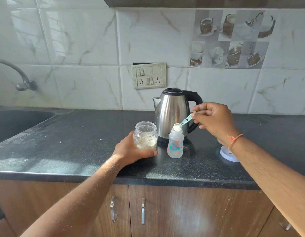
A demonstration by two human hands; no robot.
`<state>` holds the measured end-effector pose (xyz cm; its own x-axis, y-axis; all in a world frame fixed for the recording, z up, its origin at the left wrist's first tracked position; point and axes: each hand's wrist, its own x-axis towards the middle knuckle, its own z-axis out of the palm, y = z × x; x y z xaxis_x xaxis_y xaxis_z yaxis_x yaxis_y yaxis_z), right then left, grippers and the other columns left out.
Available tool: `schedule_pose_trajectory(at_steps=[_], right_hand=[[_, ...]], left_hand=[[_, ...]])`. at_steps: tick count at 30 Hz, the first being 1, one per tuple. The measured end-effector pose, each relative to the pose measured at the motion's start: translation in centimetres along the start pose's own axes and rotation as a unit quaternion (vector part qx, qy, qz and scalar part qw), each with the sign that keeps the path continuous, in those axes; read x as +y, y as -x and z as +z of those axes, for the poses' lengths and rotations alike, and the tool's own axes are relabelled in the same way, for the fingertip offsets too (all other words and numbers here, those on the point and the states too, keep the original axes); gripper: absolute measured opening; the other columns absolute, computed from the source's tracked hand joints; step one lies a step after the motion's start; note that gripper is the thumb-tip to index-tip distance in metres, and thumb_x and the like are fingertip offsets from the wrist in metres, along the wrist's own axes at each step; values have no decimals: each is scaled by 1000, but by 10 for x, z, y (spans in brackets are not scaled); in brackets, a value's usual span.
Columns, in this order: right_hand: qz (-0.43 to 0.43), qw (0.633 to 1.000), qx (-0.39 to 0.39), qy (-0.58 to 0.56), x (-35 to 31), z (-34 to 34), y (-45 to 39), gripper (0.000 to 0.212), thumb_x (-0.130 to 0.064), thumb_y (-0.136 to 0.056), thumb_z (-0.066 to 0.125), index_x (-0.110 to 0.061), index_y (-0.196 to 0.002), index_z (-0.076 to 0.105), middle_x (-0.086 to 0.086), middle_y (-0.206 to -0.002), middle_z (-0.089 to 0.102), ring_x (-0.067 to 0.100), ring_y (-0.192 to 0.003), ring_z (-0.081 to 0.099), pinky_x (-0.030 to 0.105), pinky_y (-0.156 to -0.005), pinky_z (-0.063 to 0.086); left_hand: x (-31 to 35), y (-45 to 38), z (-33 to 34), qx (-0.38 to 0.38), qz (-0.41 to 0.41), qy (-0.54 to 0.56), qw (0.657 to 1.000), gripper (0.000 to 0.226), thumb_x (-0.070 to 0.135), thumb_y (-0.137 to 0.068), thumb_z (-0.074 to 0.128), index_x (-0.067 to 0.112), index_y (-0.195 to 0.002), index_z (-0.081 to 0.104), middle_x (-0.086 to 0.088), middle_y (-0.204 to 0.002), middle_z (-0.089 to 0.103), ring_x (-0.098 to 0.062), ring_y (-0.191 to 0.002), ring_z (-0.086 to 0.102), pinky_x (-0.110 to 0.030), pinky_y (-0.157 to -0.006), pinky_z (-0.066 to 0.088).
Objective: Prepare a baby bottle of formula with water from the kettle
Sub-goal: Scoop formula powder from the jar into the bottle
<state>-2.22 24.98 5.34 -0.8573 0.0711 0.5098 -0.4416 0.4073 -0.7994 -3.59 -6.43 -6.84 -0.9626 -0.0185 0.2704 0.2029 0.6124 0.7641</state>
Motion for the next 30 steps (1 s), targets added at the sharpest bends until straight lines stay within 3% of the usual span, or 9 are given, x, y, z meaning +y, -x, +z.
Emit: schedule_pose_trajectory(at_steps=[4,6,9,13,16,21,30], right_hand=[[-69,996,-7,52,2,-1,4,17,-15,-92,85,-31,-94,82,-15,-83,82,4,-73,75,32,-78,62],[-104,992,-9,78,3,-1,8,14,-16,-92,86,-29,-96,84,-17,-82,82,-1,-74,73,23,-82,60],[-151,982,-10,111,1,-2,16,11,-16,-92,87,-26,-98,84,-19,-84,80,-1,-78,74,9,-79,55],[-221,962,-22,159,4,-4,21,11,-16,-91,88,-23,-99,86,-17,-85,81,4,-78,77,22,-80,63],[-262,946,-28,187,6,-6,23,14,-14,-90,88,-25,-98,86,-16,-86,81,1,-78,76,21,-76,63],[-302,927,-24,220,8,-7,21,15,-14,-89,89,-26,-97,86,-15,-81,79,-15,-70,63,0,-65,42],[-341,909,-30,237,14,-9,18,17,-15,-87,92,-28,-97,87,-15,-78,77,-17,-67,56,8,-60,40]], left_hand=[[0,0,0,0,-3,3,1000,113,100,-29,88,53,-129,59,29,-117,77,-6,-116,74,-47,-112,57],[0,0,0,1,-2,3,1000,114,100,-30,88,52,-129,59,28,-117,78,-6,-115,74,-47,-112,57],[0,0,0,0,0,2,1000,114,100,-31,88,51,-130,59,28,-118,77,-6,-116,74,-47,-112,57],[-1,0,-1,-2,4,3,1000,112,98,-33,90,52,-131,60,29,-120,77,-7,-117,74,-48,-112,57],[-1,0,0,-2,3,4,1000,111,97,-33,91,53,-130,60,29,-119,77,-6,-117,74,-47,-112,57],[-1,0,0,-1,1,6,1000,110,97,-33,90,53,-129,60,29,-119,78,-6,-116,74,-47,-112,57],[0,0,0,-6,3,8,1000,108,96,-35,91,52,-129,61,30,-118,78,-5,-115,74,-47,-112,57]])
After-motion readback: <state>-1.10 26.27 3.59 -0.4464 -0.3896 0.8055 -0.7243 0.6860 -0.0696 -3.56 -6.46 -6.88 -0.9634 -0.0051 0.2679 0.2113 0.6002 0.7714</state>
